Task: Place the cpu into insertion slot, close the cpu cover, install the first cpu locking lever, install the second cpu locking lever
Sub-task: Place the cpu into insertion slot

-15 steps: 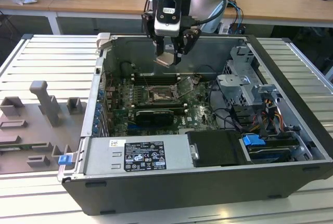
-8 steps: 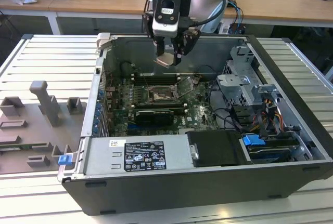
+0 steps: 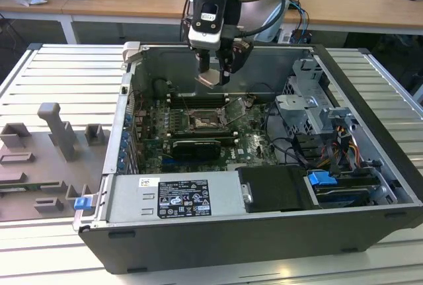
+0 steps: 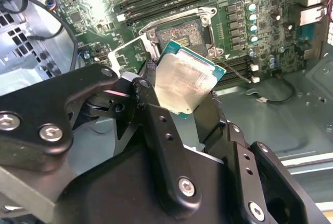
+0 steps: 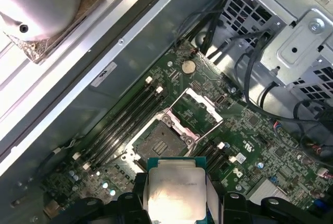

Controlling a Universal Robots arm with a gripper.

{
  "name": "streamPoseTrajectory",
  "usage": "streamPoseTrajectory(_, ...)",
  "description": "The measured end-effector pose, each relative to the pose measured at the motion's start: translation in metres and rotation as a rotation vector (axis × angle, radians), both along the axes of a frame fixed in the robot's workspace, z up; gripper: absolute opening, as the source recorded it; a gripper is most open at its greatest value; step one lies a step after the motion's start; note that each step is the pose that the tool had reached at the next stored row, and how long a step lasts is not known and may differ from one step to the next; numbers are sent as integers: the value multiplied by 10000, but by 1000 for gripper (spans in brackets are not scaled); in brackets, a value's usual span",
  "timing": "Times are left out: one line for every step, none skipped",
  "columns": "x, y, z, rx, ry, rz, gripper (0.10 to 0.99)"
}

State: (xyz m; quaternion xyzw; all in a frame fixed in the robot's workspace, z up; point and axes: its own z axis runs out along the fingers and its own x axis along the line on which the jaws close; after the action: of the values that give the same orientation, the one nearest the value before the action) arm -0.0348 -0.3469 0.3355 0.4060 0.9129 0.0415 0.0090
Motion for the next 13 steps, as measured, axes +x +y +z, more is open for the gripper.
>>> streamPoseTrajectory(0,0,-6,0,-1,-84,533)
streamPoseTrajectory(0,0,-17,0,0,-231,533)
streamPoseTrajectory(0,0,-27,-1,0,-345,533)
streamPoseTrajectory(-2,0,-33,0,0,-413,533)
streamPoseTrajectory(-2,0,-39,-1,1,-474,533)
streamPoseTrajectory(-3,0,-45,-1,1,-535,533)
streamPoseTrajectory(-3,0,-49,-1,1,-556,533)
streamPoseTrajectory(-3,0,-53,-1,1,-573,533)
streamPoseTrajectory(-3,0,-55,-1,0,-586,533)
streamPoseTrajectory(-3,0,-57,-2,1,-597,533)
streamPoseTrajectory(-3,0,-61,1,0,-613,533)
streamPoseTrajectory(-3,0,-64,0,0,-622,533)
streamPoseTrajectory(-3,0,-66,-1,0,-634,533)
